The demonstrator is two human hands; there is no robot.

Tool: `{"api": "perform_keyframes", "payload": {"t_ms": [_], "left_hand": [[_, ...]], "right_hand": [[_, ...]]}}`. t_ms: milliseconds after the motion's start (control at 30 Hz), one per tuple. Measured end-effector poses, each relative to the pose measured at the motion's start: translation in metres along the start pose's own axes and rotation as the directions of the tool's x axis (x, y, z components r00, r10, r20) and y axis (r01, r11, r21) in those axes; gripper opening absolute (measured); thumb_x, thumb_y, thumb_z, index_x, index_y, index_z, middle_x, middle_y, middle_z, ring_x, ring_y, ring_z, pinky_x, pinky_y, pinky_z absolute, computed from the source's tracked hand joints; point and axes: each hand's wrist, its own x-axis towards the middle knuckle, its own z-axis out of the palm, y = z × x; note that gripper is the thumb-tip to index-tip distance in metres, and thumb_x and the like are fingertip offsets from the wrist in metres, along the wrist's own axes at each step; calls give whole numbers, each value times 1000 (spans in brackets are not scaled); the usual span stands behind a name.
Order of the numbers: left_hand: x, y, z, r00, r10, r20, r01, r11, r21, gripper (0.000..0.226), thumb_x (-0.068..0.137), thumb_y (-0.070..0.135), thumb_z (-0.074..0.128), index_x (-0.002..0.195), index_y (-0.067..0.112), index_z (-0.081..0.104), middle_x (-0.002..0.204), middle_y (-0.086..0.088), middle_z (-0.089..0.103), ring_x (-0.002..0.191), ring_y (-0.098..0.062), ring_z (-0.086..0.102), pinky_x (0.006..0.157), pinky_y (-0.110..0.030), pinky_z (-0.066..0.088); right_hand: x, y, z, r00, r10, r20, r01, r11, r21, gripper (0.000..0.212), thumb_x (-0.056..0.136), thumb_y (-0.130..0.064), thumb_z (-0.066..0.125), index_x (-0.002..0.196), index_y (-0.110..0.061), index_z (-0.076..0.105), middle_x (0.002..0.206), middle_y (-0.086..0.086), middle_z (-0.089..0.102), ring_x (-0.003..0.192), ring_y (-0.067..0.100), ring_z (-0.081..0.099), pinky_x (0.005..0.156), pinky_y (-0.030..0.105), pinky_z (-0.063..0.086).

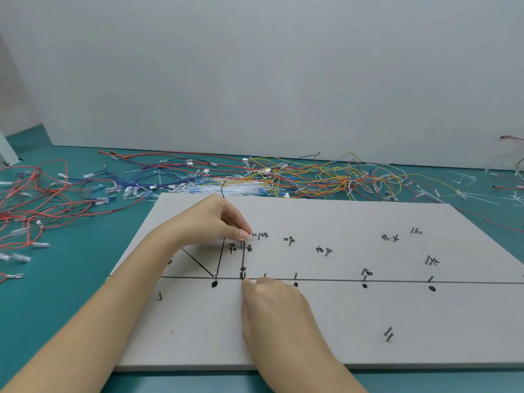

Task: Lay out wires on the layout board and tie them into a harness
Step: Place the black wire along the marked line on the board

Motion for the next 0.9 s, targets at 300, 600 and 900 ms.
{"api": "perform_keyframes", "payload": {"t_ms": [300, 600, 900], "left_hand": [[3, -4, 3, 999, -32, -7, 32, 997, 72, 10, 79, 10, 78, 82, 20, 79, 73, 5, 75, 68, 1, 68, 70, -14, 53], [3, -4, 5, 999, -21, -50, 29, 986, 162, 7, 79, 17, 80, 79, 24, 79, 61, 21, 68, 56, 15, 55, 53, -1, 36], [2, -2, 7, 995, -19, -97, 38, 979, 201, 11, 77, 21, 80, 67, 27, 78, 59, 20, 67, 51, 8, 54, 48, -4, 35]], "right_hand": [[7, 0, -8, 993, 41, 115, -50, 996, 78, 14, 92, -1, 36, 91, -14, 33, 88, 10, 46, 65, 29, 29, 47, 23, 9], [4, -13, -9, 947, 9, 321, -32, 997, 66, 17, 91, 4, 41, 107, -1, 46, 87, 12, 35, 74, 30, 30, 48, 25, 12], [-5, -17, -6, 958, -138, 250, 102, 983, 153, 48, 97, -15, 40, 144, -9, 30, 119, 14, 50, 98, 35, 50, 50, 24, 12]]}}
